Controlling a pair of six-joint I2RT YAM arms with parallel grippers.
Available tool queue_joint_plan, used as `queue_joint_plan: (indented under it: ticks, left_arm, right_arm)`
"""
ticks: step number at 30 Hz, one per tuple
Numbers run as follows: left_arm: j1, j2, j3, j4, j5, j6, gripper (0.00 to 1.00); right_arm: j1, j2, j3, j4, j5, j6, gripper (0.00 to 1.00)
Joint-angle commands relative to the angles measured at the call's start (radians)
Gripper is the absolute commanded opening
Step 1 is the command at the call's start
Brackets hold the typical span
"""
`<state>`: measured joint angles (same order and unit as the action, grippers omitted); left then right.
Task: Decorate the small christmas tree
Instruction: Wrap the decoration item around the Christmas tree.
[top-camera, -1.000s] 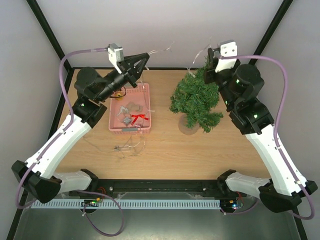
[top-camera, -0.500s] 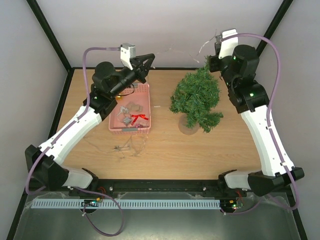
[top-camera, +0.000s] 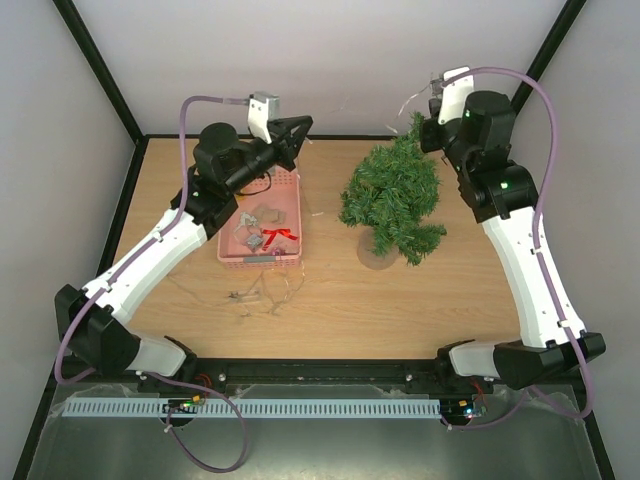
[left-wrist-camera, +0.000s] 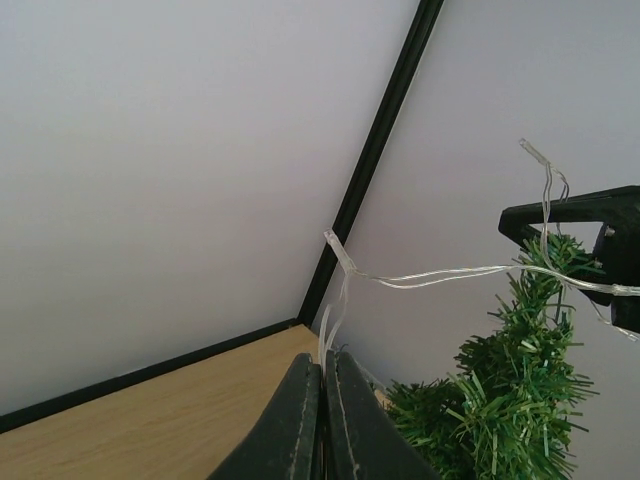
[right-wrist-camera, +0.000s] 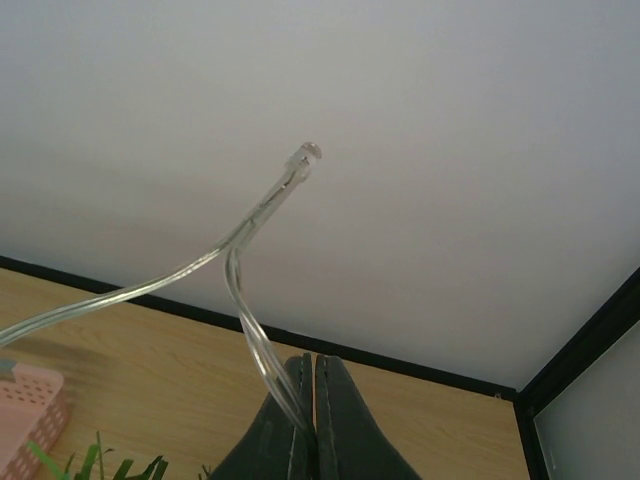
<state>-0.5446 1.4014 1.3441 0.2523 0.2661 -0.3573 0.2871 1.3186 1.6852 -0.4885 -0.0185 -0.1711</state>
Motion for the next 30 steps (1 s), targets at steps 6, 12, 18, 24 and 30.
queue_joint_plan:
  ticks: [6,12,18,24,30]
  left_arm:
    - [0.005,0.007,0.007,-0.049,0.013,0.028,0.02]
    - [0.008,0.007,0.005,-0.086,0.032,0.037,0.02]
    - [0.008,-0.005,0.003,-0.108,0.054,0.037,0.02]
    - [0.008,-0.018,0.000,-0.112,0.073,0.037,0.02]
    - [0.008,-0.021,-0.008,-0.104,0.083,0.031,0.02]
  right_arm:
    - [-0.006,0.001,-0.047,-0.075,0.003,0.027,0.02]
    - [-0.006,0.000,-0.041,-0.119,-0.001,0.049,0.02]
    - [-0.005,-0.008,-0.030,-0.160,-0.002,0.068,0.05]
    - [-0.005,-0.025,-0.010,-0.193,-0.041,0.099,0.08]
    - [-0.005,-0.040,-0.010,-0.224,-0.045,0.127,0.09]
